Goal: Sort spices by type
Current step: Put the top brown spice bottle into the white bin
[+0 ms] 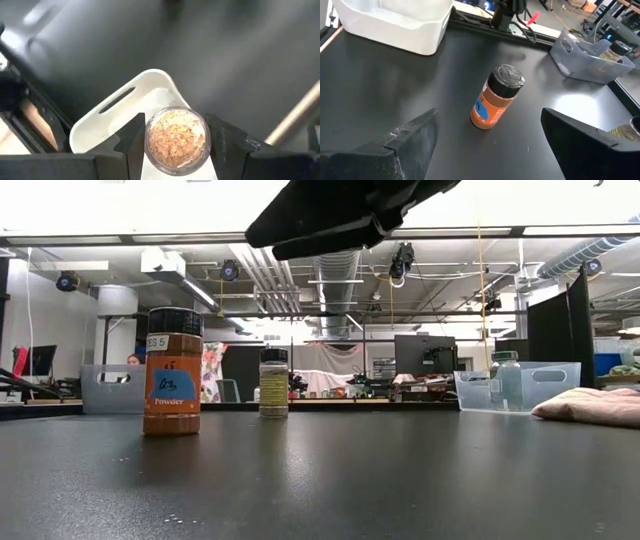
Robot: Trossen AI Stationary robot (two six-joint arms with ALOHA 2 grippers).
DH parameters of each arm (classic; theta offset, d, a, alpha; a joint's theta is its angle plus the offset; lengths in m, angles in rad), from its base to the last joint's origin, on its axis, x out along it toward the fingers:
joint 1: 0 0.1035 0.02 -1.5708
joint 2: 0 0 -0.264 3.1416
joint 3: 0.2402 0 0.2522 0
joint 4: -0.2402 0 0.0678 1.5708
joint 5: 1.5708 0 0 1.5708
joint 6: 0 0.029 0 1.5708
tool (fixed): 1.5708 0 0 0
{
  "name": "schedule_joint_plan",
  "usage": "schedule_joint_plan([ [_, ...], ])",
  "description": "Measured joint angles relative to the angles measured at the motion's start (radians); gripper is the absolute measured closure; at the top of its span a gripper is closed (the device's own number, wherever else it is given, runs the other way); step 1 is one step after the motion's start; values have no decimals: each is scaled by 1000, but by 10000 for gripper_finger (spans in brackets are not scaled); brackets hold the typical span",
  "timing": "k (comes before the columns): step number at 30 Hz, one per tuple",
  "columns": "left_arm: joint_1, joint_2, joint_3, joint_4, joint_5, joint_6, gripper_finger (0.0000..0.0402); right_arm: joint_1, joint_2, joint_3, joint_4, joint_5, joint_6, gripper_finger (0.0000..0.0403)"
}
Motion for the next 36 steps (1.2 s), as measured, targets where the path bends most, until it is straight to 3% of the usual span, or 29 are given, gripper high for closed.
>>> schedule_joint_plan([
  [7,3,96,-48,-8,37,-111,248,0,0,0,25,-2,1,68],
  [12,7,143,-62,-9,184,-151,248,1,0,0,31,-10,10,72],
  [24,4,197,-100,-9,149,-353,248,1,1,0,32,-11,9,68],
  [36,-2,197,-204,33,149,-341,248,1,2,0,32,-11,15,73],
])
